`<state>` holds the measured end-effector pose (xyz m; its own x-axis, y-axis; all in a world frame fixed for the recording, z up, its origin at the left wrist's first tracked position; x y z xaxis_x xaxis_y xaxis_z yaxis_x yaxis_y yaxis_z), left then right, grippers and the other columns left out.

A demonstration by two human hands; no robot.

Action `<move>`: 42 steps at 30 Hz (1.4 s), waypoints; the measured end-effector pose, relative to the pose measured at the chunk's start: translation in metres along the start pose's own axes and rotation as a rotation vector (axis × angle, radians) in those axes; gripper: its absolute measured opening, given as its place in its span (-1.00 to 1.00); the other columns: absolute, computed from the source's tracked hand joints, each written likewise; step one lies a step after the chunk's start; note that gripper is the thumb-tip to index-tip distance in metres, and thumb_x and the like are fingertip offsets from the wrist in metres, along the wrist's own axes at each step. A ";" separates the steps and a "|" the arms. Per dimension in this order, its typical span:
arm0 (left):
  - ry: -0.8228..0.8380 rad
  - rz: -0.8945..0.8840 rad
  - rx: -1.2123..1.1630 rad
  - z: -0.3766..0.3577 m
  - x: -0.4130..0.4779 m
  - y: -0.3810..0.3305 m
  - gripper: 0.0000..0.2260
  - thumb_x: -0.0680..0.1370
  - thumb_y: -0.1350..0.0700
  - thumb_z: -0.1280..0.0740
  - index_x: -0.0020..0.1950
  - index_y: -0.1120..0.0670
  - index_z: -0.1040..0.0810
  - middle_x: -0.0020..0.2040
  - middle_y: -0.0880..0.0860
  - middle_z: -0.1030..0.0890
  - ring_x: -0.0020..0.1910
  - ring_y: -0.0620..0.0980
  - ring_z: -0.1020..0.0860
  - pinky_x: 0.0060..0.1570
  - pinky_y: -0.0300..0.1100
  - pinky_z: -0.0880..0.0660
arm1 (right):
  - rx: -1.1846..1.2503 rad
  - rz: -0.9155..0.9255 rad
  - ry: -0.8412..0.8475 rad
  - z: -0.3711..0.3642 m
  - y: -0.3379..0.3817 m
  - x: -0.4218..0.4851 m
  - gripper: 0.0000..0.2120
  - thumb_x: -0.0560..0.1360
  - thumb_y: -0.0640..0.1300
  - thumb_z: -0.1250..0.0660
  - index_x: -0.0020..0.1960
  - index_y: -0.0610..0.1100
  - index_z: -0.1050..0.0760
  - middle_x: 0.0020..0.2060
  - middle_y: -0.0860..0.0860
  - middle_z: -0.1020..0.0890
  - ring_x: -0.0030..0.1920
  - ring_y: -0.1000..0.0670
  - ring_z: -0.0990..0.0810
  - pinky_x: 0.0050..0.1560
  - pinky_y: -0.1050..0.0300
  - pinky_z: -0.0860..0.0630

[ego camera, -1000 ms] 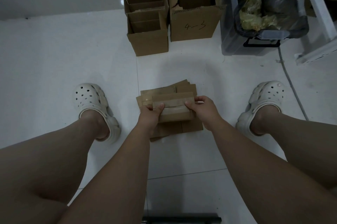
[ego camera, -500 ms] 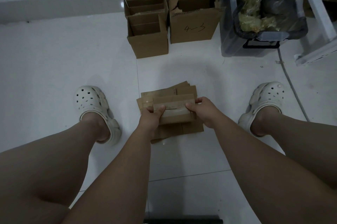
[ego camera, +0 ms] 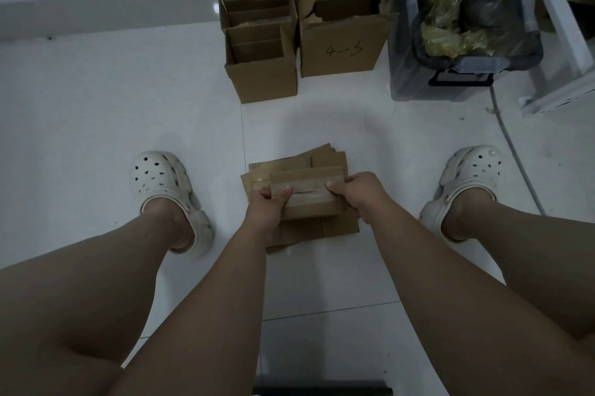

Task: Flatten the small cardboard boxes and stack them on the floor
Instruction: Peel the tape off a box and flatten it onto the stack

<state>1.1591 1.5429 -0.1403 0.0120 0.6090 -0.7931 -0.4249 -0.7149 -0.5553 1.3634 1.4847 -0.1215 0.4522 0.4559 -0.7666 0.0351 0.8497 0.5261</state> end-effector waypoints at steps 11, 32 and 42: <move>0.025 0.011 -0.006 -0.004 0.001 0.003 -0.49 0.50 -0.12 -0.36 0.31 0.15 -0.35 0.22 0.13 -0.47 0.20 0.14 -0.45 0.24 0.02 -0.43 | 0.280 -0.180 0.075 0.004 -0.028 -0.008 -0.55 0.36 -0.10 -0.54 0.10 -0.35 -0.52 0.03 -0.16 -0.61 0.03 -0.09 -0.59 0.14 0.06 -0.55; 0.011 -0.013 -0.009 -0.006 -0.002 0.001 -0.55 0.52 -0.09 -0.34 0.29 0.14 -0.36 0.16 0.07 -0.47 0.11 0.05 -0.44 0.09 -0.10 -0.40 | 0.221 -0.092 0.008 0.005 -0.031 0.001 -0.37 0.37 0.03 -0.52 0.27 -0.34 -0.45 0.20 -0.18 -0.56 0.20 -0.16 -0.53 0.29 -0.08 -0.46; 0.020 -0.006 -0.022 -0.006 -0.003 0.001 -0.53 0.51 -0.10 -0.35 0.31 0.14 -0.37 0.22 0.09 -0.48 0.17 0.09 -0.45 0.24 0.00 -0.42 | 0.222 -0.136 0.071 0.003 -0.026 0.003 -0.64 0.41 -0.08 -0.50 0.05 -0.31 -0.53 0.06 -0.19 -0.62 0.09 -0.16 -0.59 0.19 -0.03 -0.54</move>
<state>1.1637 1.5383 -0.1402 0.0327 0.6064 -0.7945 -0.4050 -0.7187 -0.5652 1.3669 1.4631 -0.1364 0.3669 0.3653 -0.8555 0.2896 0.8291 0.4782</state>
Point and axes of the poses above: each hand's wrist, its own x-axis towards the middle knuckle, its own z-axis out of the back of the hand, y = z × x, the point moved 8 cm from there along x, towards the middle knuckle
